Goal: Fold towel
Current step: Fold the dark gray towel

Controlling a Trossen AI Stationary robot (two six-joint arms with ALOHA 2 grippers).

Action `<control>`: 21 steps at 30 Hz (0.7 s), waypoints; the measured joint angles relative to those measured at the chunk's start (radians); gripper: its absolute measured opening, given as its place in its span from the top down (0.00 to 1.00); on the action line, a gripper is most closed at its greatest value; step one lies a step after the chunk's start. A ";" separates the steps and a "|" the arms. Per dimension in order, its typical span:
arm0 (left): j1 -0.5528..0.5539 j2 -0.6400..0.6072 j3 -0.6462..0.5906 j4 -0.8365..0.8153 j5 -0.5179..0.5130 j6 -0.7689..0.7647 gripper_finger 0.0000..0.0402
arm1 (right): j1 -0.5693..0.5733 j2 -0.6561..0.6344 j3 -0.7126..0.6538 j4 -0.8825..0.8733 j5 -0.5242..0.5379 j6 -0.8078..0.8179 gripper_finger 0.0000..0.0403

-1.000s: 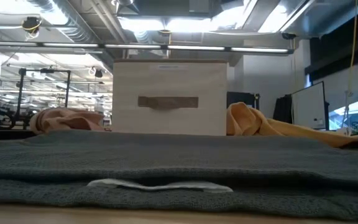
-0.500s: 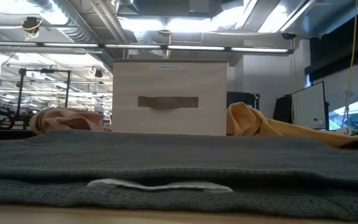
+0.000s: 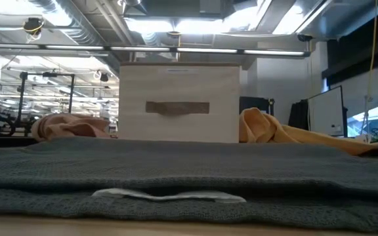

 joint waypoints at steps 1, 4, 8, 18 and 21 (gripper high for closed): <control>0.000 0.005 0.000 0.005 0.000 0.011 0.64 | 0.000 0.000 0.000 0.000 0.000 0.000 0.68; 0.001 0.022 0.001 0.004 0.001 0.019 0.64 | 0.000 0.000 0.000 0.000 -0.001 0.000 0.68; 0.001 0.045 0.005 0.004 0.001 0.018 0.69 | 0.000 0.000 0.000 0.002 -0.001 0.008 0.68; 0.001 0.050 0.004 0.009 0.005 0.017 0.92 | 0.000 0.000 0.031 -0.004 -0.078 0.014 0.68; 0.001 0.051 0.003 0.008 0.003 0.018 0.94 | 0.000 -0.001 0.034 -0.019 -0.070 0.014 0.68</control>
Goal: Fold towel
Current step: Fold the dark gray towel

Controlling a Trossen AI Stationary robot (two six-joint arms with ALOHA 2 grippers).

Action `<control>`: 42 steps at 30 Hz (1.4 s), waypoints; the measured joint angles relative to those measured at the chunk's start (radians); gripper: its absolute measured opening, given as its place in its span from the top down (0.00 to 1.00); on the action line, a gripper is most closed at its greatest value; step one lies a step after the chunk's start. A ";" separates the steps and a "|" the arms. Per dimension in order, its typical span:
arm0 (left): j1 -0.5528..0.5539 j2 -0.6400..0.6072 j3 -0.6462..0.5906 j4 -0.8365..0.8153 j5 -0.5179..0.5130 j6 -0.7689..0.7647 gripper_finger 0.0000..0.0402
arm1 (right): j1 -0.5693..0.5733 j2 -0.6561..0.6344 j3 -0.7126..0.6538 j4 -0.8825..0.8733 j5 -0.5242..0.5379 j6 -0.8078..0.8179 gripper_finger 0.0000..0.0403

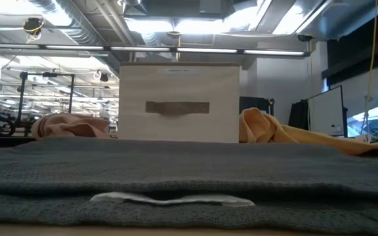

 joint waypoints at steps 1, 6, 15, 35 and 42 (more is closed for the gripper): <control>0.000 0.000 0.000 -0.001 0.000 0.000 0.95 | 0.000 0.000 -0.001 -0.016 0.010 0.001 0.68; 0.000 0.001 -0.001 -0.001 -0.001 -0.004 0.93 | 0.000 0.009 -0.002 -0.044 0.022 -0.006 0.68; 0.000 0.001 -0.002 -0.001 -0.002 -0.001 0.97 | 0.000 0.021 -0.002 -0.042 0.034 -0.021 0.68; 0.002 -0.074 0.005 -0.066 -0.014 -0.044 0.95 | 0.000 0.000 0.036 -0.128 0.045 0.004 0.96; 0.009 -0.156 0.056 -0.150 -0.023 -0.067 0.95 | 0.001 -0.041 0.116 -0.268 0.068 0.018 0.98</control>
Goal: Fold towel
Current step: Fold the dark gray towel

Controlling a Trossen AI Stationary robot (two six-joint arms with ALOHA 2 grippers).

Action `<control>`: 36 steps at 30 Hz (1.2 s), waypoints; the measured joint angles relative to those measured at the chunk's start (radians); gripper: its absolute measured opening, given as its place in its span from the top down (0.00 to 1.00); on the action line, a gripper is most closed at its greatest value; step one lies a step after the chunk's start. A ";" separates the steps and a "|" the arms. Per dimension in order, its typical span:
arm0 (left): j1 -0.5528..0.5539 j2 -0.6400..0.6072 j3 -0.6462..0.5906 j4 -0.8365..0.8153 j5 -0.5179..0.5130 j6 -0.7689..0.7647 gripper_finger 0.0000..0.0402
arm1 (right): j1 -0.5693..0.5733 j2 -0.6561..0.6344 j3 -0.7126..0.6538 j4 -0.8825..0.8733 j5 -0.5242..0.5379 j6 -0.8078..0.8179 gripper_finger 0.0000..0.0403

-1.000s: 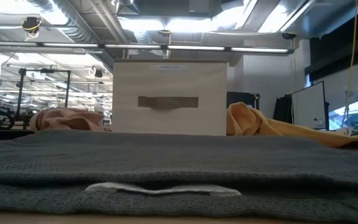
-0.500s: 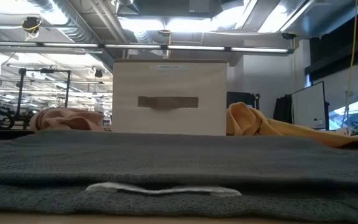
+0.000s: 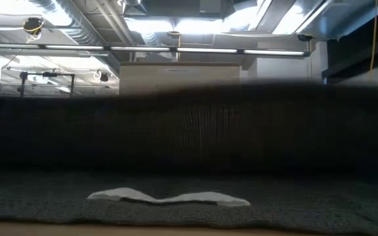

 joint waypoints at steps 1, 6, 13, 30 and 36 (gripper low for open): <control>0.003 -0.011 0.005 0.000 -0.010 -0.003 0.95 | 0.000 -0.009 0.001 -0.001 0.002 0.006 0.98; 0.006 -0.042 0.030 -0.019 -0.082 -0.017 0.95 | 0.000 -0.046 0.001 -0.011 -0.001 0.023 0.99; -0.017 -0.035 0.039 0.074 -0.123 -0.015 0.95 | 0.036 -0.079 0.001 -0.016 -0.021 0.063 0.99; -0.040 -0.007 -0.035 0.334 -0.142 0.009 0.95 | 0.107 -0.076 -0.041 0.090 -0.044 0.114 0.99; -0.040 0.059 -0.082 0.369 0.002 -0.002 0.95 | 0.125 -0.064 -0.152 0.277 -0.123 0.180 0.99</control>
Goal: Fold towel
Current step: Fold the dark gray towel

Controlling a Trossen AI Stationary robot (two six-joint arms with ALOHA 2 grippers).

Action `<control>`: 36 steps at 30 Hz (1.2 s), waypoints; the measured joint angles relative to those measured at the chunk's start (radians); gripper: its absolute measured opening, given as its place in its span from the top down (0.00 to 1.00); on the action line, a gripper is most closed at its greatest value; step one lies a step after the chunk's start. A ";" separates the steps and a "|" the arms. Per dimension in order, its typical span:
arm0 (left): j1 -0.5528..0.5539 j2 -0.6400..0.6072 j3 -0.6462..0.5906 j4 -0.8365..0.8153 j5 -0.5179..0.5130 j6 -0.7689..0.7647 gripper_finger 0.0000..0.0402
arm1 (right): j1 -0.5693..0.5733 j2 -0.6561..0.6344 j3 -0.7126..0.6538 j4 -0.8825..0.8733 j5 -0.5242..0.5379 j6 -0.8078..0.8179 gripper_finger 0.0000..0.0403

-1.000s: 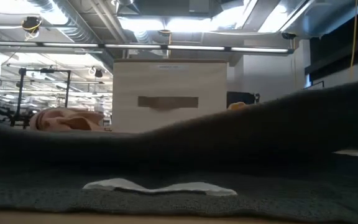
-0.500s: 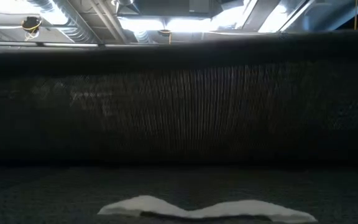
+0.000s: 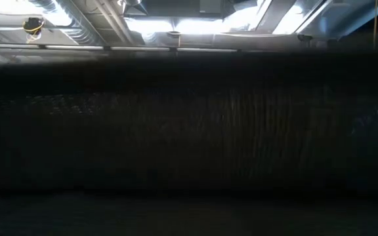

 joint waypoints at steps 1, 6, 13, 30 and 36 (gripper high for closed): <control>0.002 0.007 -0.006 -0.006 0.013 -0.005 0.95 | -0.002 0.000 -0.009 -0.005 -0.007 0.016 0.99; 0.008 0.004 -0.005 0.019 0.032 -0.012 0.95 | -0.001 0.005 -0.008 -0.001 -0.042 0.019 0.98; 0.007 0.003 -0.006 0.025 0.033 0.002 0.95 | -0.001 0.007 -0.009 0.009 -0.068 0.016 0.97; 0.053 -0.013 0.023 0.036 0.274 -0.136 0.61 | -0.016 0.005 0.026 0.000 -0.257 0.028 0.62; 0.124 -0.061 0.066 0.042 0.010 0.031 0.63 | -0.034 0.004 0.113 -0.107 -0.202 0.018 0.60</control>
